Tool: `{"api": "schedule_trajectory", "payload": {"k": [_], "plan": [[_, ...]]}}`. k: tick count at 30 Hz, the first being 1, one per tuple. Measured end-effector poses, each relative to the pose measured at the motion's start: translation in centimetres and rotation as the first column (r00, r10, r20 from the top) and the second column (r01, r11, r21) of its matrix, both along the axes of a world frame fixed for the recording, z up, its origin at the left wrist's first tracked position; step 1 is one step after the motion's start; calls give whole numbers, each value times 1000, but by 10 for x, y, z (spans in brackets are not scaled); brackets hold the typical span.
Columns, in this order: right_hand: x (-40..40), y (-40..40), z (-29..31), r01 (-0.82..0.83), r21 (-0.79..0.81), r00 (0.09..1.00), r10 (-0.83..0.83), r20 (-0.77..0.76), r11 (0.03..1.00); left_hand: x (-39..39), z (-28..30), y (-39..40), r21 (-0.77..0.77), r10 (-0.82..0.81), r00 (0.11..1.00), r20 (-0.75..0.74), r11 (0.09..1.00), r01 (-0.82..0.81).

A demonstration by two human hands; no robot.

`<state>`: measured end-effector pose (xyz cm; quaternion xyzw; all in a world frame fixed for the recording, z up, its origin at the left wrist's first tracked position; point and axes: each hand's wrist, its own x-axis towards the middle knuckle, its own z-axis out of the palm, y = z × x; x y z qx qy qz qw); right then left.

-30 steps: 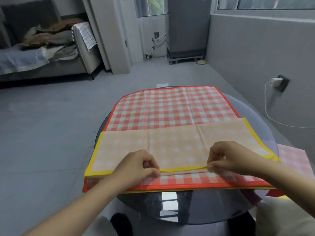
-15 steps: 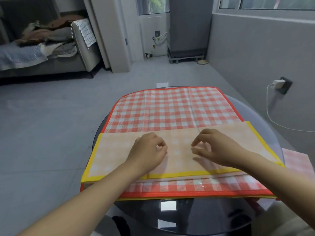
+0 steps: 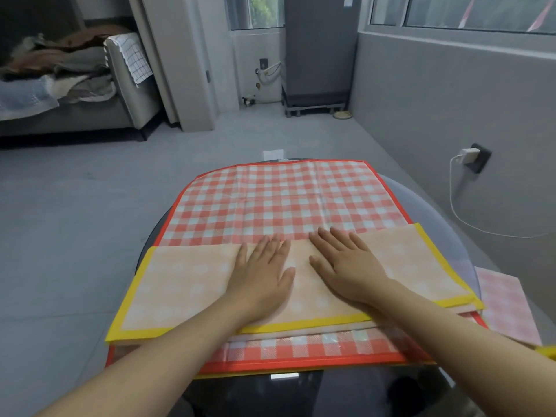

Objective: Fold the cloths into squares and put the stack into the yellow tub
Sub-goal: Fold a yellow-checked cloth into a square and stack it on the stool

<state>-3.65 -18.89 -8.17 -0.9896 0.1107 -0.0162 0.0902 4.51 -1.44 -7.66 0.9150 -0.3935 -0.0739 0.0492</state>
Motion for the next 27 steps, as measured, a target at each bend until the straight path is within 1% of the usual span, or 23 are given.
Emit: {"api": "schedule_trajectory", "payload": {"k": [8,15,17,21,24,25,27], "plan": [[-30,-63,5,232,-40,971,-234,-60,972,0,-2,1,-23,-3,1000,4,1000,3],[-32,-67,11,250,-23,965,-251,-78,968,-1,-2,1,-26,-3,1000,3,1000,4],[-26,-56,16,210,36,977,-208,-37,977,-1,-1,1,-26,-5,1000,-1,1000,5],[-3,-9,26,-15,165,998,5,63,986,0,-1,0,-40,-2,1000,-6,999,2],[10,24,20,-148,232,988,134,75,961,0,1,-1,-44,-4,1000,7,999,4],[12,29,14,-165,216,986,156,59,962,2,1,0,-42,-11,1000,7,999,12],[15,31,4,-186,120,982,185,23,975,6,1,7,-34,-28,1000,3,999,28]]}}
